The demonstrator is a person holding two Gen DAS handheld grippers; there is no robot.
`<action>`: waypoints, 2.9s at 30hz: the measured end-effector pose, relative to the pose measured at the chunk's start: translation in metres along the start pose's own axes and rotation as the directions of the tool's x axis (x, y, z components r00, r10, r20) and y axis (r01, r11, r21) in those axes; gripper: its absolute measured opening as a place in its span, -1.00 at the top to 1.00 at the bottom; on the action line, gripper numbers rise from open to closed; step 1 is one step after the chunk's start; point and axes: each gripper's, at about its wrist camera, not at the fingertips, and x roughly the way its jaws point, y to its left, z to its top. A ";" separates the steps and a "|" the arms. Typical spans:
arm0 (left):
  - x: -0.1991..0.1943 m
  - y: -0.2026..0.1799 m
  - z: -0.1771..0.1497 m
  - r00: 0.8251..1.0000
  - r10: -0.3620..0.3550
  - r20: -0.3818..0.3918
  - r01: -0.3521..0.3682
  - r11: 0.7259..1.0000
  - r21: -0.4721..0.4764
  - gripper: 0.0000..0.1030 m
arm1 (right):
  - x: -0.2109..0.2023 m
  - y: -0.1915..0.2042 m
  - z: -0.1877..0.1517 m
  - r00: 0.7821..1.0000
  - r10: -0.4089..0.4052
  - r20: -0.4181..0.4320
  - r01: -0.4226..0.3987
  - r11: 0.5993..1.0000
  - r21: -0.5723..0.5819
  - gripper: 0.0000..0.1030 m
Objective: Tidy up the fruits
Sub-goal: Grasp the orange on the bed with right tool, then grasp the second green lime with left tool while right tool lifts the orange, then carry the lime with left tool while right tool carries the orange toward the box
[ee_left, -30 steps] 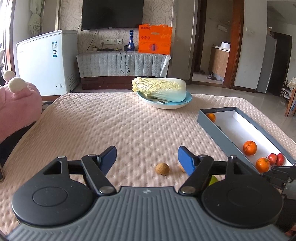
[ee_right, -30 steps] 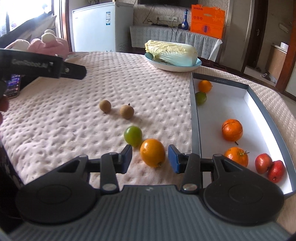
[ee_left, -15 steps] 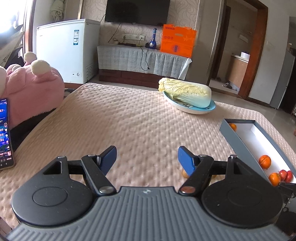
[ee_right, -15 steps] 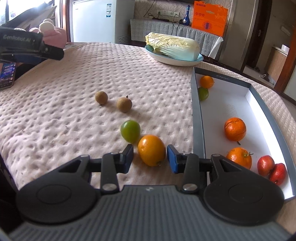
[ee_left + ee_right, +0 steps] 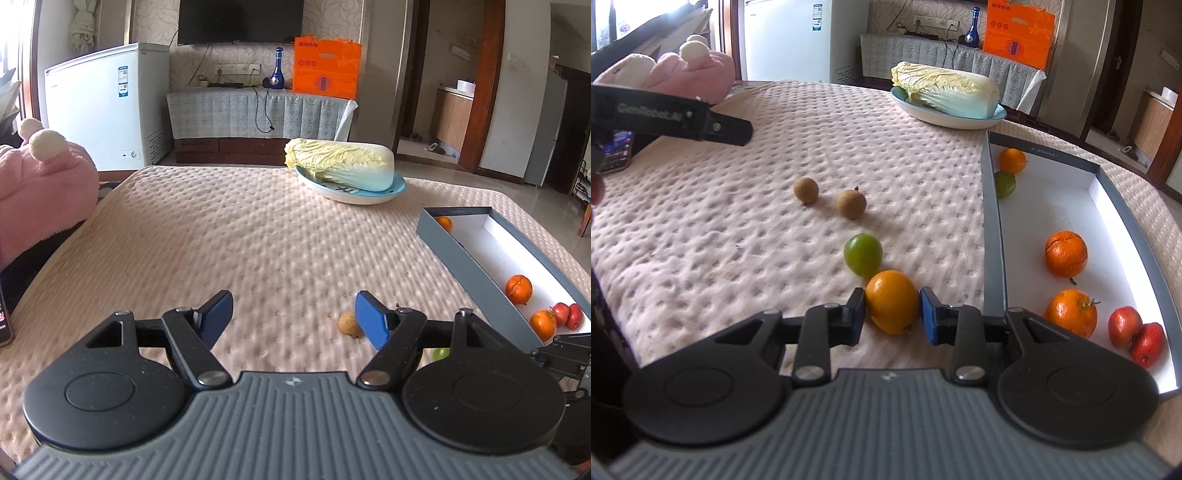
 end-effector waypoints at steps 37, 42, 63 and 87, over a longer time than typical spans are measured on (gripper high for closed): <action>0.048 -0.103 -0.035 0.981 -0.155 -0.120 0.173 0.971 0.167 -0.50 | -0.075 -0.065 0.006 0.972 -0.030 0.232 -0.018 0.979 0.203 0.32; 0.055 -0.105 -0.038 0.978 -0.165 -0.128 0.184 0.970 0.158 -0.50 | -0.077 -0.073 0.006 0.970 -0.027 0.241 -0.032 0.971 0.238 0.32; 0.060 -0.117 -0.044 0.976 -0.171 -0.136 0.196 0.960 0.202 0.41 | -0.073 -0.069 0.007 0.970 0.007 0.244 -0.063 0.973 0.221 0.32; 0.038 -0.089 -0.011 0.988 -0.135 -0.081 0.144 0.982 0.124 0.41 | -0.072 -0.065 0.010 0.963 0.047 0.266 -0.107 0.971 0.216 0.32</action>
